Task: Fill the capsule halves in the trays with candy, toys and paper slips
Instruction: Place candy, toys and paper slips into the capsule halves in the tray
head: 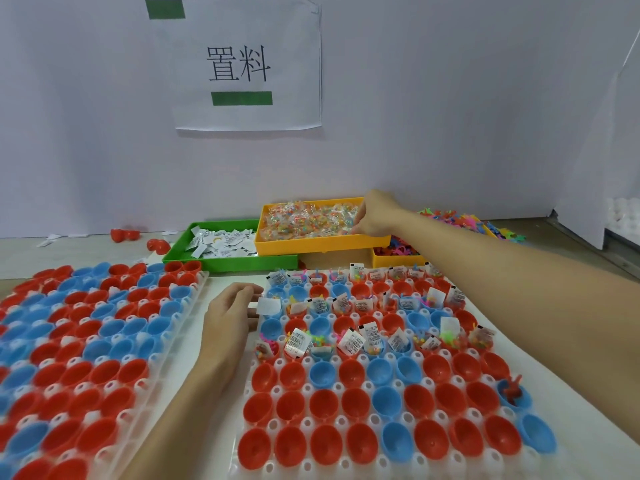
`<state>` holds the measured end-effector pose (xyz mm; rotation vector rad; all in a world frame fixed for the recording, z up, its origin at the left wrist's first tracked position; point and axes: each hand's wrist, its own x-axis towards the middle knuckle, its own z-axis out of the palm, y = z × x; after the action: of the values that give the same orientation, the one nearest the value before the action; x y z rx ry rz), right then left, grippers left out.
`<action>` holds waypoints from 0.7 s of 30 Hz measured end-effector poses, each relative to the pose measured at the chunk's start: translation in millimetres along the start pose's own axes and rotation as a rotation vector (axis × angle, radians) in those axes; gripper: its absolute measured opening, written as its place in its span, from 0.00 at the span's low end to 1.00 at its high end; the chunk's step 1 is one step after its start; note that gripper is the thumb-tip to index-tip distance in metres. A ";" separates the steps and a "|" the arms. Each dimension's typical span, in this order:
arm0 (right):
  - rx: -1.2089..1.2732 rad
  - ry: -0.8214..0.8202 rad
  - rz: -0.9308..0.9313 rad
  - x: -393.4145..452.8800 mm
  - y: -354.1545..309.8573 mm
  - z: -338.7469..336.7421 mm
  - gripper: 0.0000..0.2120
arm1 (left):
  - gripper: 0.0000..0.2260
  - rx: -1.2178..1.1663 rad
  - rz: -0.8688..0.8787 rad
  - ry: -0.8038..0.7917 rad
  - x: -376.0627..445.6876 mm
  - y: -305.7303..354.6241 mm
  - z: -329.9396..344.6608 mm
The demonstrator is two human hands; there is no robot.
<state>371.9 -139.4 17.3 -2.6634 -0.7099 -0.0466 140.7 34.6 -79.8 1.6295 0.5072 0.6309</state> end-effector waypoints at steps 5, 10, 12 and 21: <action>0.144 0.204 0.003 -5.8 4.9 2.6 0.08 | 0.13 0.009 -0.003 -0.003 0.0 0.6 -0.2; 0.289 0.344 -0.025 -34.3 16.5 -10.2 0.09 | 0.13 0.006 -0.002 -0.007 0.3 -0.7 -0.7; 0.371 0.384 -0.035 -52.8 24.8 -16.2 0.09 | 0.14 0.000 -0.006 -0.005 -0.3 -1.0 -0.2; 0.682 0.176 -0.134 -168.6 65.1 -57.5 0.06 | 0.13 -0.014 -0.018 0.019 -4.4 2.4 1.9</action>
<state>260.3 -292.5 25.9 -1.9365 -0.6909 -0.0613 138.6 30.0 -78.2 1.6054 0.5299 0.6359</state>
